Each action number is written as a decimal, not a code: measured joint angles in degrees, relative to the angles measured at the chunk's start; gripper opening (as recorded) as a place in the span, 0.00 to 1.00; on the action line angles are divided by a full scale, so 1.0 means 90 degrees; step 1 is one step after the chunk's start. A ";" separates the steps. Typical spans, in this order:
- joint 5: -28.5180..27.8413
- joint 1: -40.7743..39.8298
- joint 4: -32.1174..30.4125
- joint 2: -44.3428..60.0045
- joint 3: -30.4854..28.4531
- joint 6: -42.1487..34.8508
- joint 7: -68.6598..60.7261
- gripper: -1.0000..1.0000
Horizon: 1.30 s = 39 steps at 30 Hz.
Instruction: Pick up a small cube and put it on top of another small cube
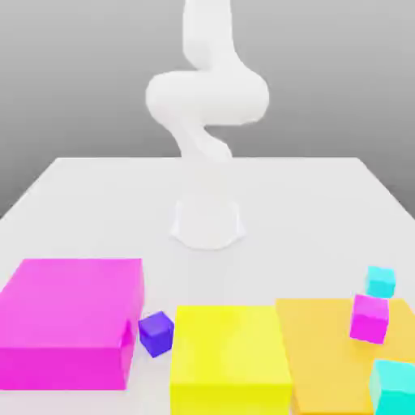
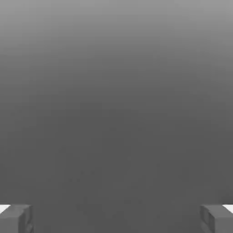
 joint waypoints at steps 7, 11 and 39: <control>0.0319 0.1128 -0.0700 0.1595 0.0607 0.0903 -0.0789 0.50; 0.0386 0.1714 -0.1091 0.2482 0.1038 0.1409 -0.1146 0.50; -0.1957 0.4254 -0.2051 0.6391 0.1111 0.3759 -0.0387 0.00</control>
